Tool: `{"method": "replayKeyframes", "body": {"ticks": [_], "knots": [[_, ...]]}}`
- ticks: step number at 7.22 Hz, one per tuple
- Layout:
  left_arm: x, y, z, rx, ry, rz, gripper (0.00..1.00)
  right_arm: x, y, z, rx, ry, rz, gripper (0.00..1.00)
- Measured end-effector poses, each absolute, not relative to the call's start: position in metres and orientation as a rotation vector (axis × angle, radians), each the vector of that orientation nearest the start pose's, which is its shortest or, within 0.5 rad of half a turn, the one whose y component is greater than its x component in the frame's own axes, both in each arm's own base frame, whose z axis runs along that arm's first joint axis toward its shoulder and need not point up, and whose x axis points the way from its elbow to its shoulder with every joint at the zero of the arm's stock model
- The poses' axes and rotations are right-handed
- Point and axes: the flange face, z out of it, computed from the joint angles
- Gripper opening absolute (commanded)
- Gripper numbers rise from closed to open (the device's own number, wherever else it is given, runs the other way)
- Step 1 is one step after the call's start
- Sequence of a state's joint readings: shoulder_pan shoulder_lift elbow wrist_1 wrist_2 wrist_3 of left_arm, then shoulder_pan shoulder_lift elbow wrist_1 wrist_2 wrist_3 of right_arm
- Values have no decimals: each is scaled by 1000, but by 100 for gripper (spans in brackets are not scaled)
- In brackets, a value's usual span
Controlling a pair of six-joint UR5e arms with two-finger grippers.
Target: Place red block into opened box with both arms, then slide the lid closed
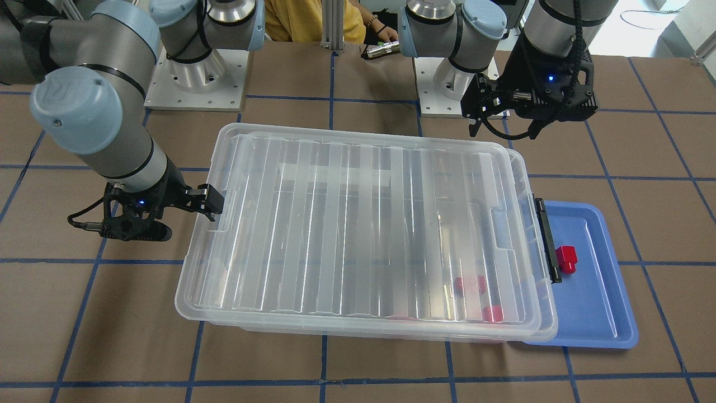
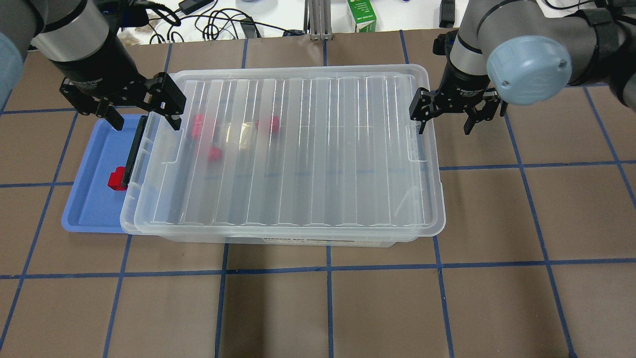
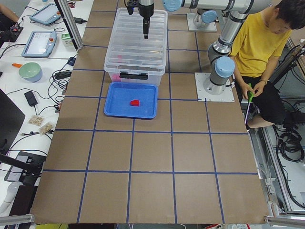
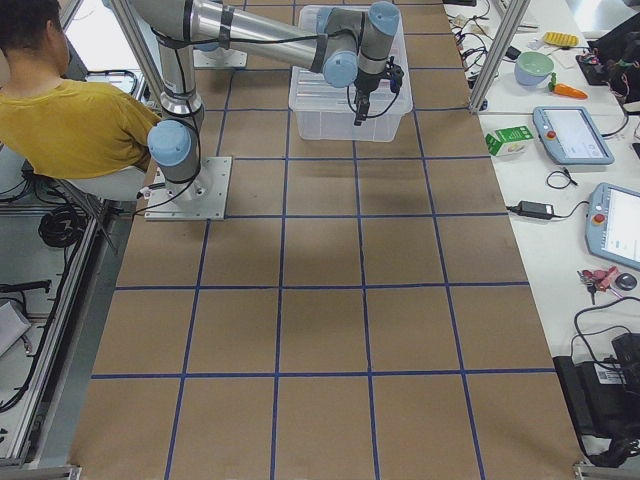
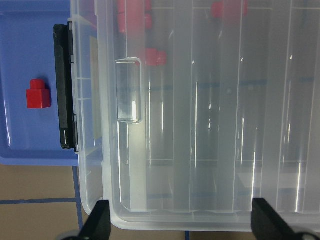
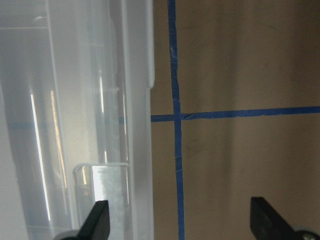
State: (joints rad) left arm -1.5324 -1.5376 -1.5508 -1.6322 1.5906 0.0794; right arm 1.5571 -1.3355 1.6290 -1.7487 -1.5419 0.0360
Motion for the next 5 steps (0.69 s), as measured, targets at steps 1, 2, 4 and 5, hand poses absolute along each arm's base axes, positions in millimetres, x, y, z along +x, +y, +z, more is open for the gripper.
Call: {"method": "replayKeyframes", "body": {"ticks": [1,2,4,5], "knots": [[-113,-481,508,65,3122,15,100,128,-565,347,79,3107,192,100],[-113,-481,508,65,3121,14,100,128,-567,344,78,3108,201,100],[-113,-481,509,65,3121,11,100,124,-569,338,74,3115,216,100],[-113,-481,509,65,3121,9,100,122,-571,336,61,3119,219,100]]}}
